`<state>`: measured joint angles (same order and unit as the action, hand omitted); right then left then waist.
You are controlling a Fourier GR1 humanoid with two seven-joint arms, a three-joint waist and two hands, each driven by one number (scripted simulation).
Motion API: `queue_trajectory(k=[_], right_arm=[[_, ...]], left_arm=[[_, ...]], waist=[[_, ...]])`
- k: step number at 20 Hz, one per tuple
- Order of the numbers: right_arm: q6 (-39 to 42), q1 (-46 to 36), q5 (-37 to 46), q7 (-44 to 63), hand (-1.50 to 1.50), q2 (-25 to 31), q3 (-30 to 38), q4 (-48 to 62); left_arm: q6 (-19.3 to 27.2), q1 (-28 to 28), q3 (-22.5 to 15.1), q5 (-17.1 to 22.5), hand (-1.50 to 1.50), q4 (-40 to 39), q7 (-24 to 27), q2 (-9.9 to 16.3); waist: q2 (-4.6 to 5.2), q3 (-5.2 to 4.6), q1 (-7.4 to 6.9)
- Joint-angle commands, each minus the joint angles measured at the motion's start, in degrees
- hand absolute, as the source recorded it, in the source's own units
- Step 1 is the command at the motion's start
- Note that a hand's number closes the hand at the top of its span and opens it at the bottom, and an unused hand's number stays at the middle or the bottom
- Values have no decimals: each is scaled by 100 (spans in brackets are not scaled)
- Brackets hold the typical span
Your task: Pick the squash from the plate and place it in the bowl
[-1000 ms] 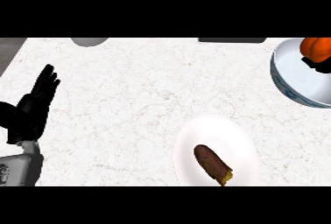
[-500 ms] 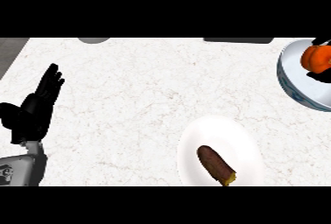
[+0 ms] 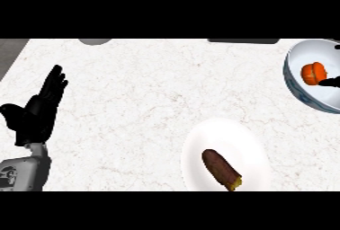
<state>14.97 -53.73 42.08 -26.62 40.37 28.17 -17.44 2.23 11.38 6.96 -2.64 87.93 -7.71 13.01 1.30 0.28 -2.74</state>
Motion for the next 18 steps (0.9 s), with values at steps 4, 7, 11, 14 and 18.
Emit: queue_trajectory(k=[4,7,11,14,18], right_arm=[[841,-156,-1598,-175,-150,518,1636,659],[1136,-112,-1734,61,-150,836,1782,879],[1841,370,-1756,53,-150,1503,1801,976],[2285,636,-1877,-100,-150,1767,1920,1037],[2914,1018,-2087,-273,-150,2048,2109,1124]], left_arm=[[131,-47,4,-72,0,-31,52,-84],[-17,32,94,30,0,-55,92,47],[-181,-82,110,180,0,147,-30,98],[-43,-82,14,42,0,175,7,-8],[-98,-294,25,47,0,192,133,6]], waist=[[21,20,69],[40,9,-25],[19,12,-24],[30,23,0],[22,38,23]])
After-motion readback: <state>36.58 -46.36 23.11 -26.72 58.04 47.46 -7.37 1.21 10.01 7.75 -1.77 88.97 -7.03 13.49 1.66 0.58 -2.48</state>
